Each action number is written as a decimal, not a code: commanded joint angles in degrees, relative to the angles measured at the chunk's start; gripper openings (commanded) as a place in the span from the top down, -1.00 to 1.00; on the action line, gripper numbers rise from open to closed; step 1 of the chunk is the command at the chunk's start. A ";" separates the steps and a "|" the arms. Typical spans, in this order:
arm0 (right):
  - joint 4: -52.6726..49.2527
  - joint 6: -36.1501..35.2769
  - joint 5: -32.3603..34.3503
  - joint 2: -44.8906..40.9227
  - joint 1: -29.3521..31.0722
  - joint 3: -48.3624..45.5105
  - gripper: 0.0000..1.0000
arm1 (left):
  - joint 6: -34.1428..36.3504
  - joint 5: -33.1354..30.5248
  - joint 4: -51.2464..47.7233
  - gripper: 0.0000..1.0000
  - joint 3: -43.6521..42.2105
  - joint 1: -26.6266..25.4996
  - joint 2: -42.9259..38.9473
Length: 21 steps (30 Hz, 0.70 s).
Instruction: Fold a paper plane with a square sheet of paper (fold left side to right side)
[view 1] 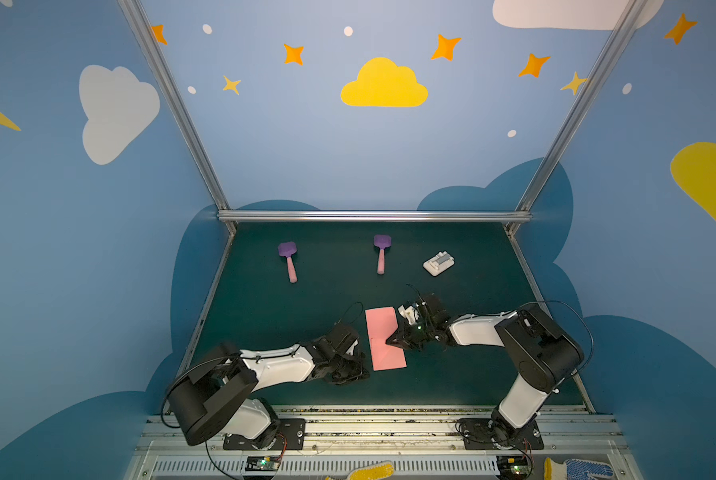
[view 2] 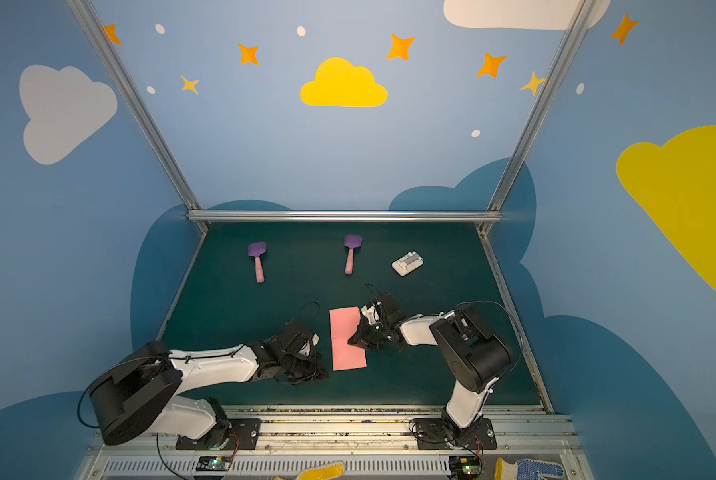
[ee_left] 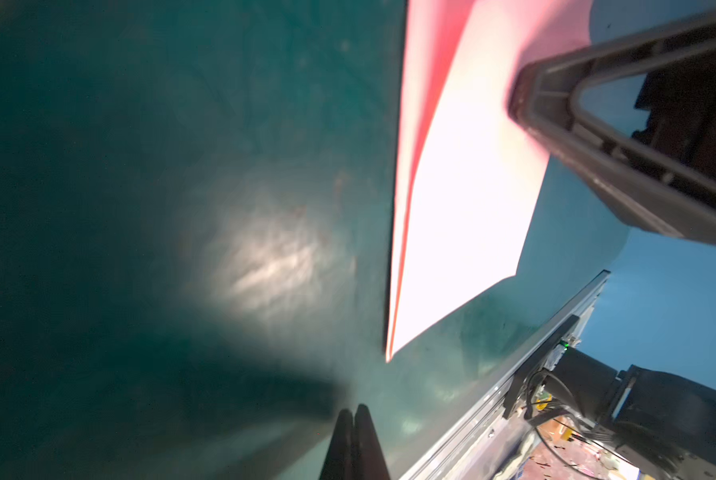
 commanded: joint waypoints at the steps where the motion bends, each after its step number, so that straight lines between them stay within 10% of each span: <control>1: -3.03 -0.17 3.34 2.47 -0.13 -1.23 1.00 | 2.16 -6.18 -8.48 0.63 3.90 0.74 -3.82; 8: -5.99 -2.39 -0.67 -2.88 -0.50 3.79 1.00 | 8.71 -5.20 -8.81 -0.06 9.85 6.50 -2.03; 21: -12.30 -4.67 1.13 -12.44 -2.89 1.76 1.00 | 15.16 1.96 -2.18 -0.33 12.86 11.04 6.68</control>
